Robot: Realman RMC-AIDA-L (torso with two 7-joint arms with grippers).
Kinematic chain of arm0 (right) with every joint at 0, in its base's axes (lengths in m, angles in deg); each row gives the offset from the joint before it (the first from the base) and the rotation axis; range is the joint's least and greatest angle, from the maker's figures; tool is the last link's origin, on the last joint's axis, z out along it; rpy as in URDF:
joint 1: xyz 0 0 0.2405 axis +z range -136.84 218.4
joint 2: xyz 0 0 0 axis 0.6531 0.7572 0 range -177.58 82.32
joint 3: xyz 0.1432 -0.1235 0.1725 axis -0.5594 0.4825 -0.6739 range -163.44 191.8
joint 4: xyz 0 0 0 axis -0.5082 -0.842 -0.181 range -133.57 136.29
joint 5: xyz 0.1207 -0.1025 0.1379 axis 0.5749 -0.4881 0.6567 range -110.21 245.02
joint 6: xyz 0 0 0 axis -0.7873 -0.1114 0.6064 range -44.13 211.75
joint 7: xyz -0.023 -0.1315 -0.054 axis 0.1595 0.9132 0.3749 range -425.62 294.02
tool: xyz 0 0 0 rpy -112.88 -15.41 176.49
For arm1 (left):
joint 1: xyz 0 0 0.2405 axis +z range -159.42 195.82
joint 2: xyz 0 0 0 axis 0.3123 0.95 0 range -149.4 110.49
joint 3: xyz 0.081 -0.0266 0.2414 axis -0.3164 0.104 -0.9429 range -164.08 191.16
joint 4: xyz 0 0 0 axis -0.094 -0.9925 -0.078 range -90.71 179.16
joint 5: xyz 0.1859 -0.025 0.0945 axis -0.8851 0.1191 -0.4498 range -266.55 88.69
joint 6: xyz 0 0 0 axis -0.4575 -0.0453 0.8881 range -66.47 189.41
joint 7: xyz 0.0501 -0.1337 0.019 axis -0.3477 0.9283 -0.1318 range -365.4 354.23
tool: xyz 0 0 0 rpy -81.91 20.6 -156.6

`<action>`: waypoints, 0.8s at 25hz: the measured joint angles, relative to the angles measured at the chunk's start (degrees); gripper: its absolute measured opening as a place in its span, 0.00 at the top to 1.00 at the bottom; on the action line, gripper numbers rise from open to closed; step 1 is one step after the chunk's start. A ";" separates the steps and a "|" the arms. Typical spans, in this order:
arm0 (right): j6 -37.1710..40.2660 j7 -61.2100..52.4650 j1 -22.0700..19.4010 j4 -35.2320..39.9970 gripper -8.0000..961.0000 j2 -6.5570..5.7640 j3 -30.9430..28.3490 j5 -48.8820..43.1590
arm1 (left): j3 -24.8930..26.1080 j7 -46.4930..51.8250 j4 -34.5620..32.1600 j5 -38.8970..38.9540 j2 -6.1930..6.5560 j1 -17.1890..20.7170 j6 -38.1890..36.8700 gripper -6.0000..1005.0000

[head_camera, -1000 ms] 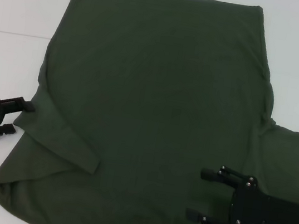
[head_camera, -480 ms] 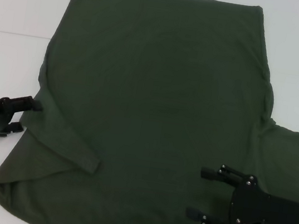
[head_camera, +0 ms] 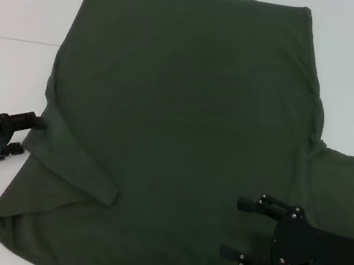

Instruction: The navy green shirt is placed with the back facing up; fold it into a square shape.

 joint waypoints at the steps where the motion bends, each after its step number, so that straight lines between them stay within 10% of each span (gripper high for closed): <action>1: 0.00 0.00 0.00 0.00 0.05 -0.02 0.02 0.00 | -0.05 0.00 0.01 -0.10 -0.09 -0.21 0.09 0.12; 20: 0.35 0.00 -0.27 0.00 0.05 -0.04 0.05 -0.08 | -0.19 -0.70 0.02 0.18 -1.18 -0.99 0.34 0.12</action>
